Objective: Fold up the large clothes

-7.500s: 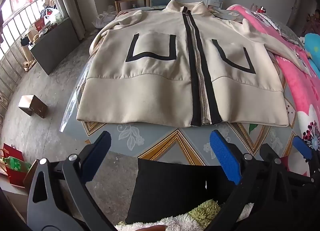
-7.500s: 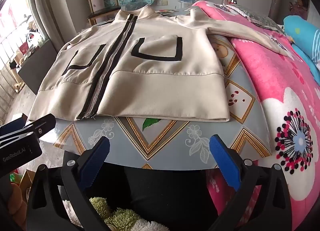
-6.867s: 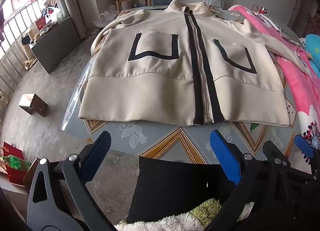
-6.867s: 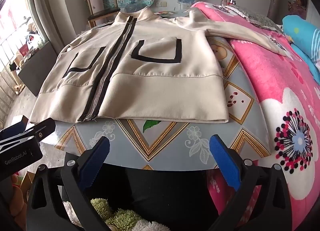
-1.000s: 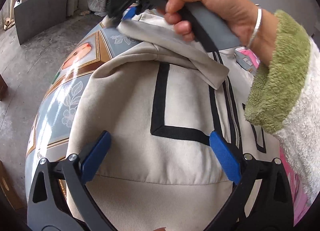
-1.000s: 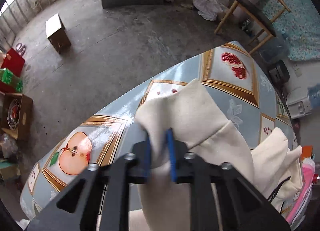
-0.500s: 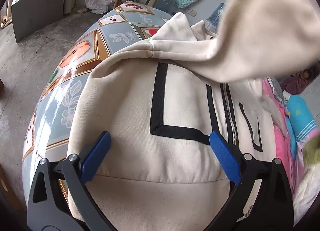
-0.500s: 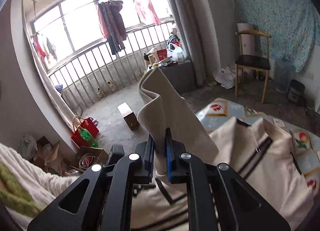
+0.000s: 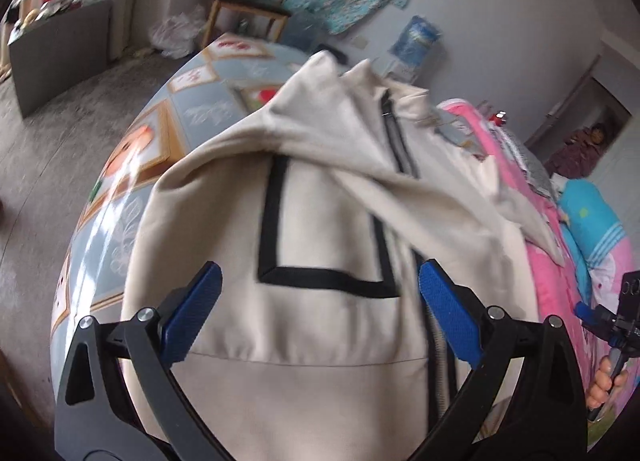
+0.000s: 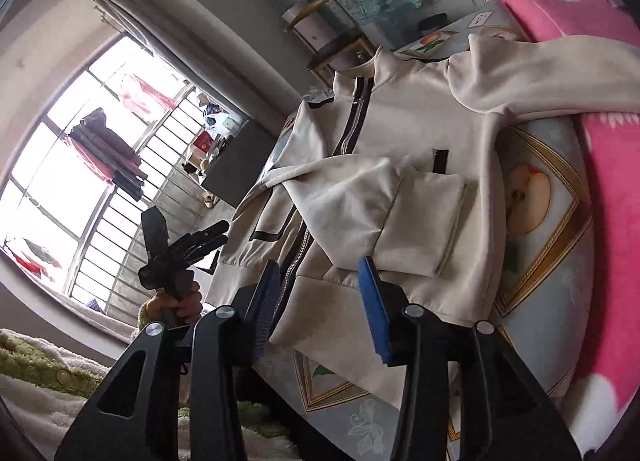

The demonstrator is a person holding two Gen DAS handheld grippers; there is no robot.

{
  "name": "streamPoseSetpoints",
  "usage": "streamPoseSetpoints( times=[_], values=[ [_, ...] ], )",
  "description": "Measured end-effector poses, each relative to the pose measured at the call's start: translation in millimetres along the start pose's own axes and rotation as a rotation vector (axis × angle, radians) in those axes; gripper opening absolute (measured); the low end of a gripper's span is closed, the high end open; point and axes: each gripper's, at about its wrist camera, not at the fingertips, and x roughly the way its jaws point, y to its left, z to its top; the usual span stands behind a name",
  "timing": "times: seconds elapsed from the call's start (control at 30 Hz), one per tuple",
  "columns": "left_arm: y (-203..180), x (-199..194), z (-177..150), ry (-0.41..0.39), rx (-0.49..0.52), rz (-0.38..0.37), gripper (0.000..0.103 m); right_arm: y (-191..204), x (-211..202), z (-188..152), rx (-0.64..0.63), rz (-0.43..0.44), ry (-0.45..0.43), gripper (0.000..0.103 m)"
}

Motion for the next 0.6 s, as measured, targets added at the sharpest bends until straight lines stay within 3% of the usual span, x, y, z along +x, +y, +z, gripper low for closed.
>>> streamPoseSetpoints(
  times=[0.03, 0.07, 0.1, 0.17, 0.27, 0.4, 0.53, 0.6],
  values=[
    [-8, -1, 2, -0.002, 0.022, -0.012, 0.096, 1, 1, -1, -0.001, -0.01, -0.008, 0.046],
    [-17, -2, 5, -0.004, 0.049, -0.024, 0.096, 5, 3, 0, -0.003, -0.026, -0.015, 0.054],
    [-26, -2, 7, -0.005, 0.075, -0.036, 0.096, 4, 7, 5, -0.005, -0.065, -0.03, 0.066],
    [-43, 3, 10, 0.001, 0.12, -0.045, 0.096, -1, 21, 27, 0.004, -0.157, -0.03, 0.074],
    [-57, 15, 10, 0.03, 0.126, -0.042, 0.095, -27, 60, 64, 0.072, -0.257, 0.016, 0.074],
    [-59, 30, 1, 0.069, 0.087, -0.038, 0.077, -55, 112, 89, 0.06, -0.386, 0.143, 0.074],
    [-56, 35, -3, 0.084, 0.061, -0.072, 0.068, -62, 134, 90, 0.006, -0.477, 0.219, 0.065],
    [-61, 36, 8, 0.064, 0.08, -0.094, 0.066, -61, 131, 90, 0.009, -0.476, 0.216, 0.04]
  ],
)
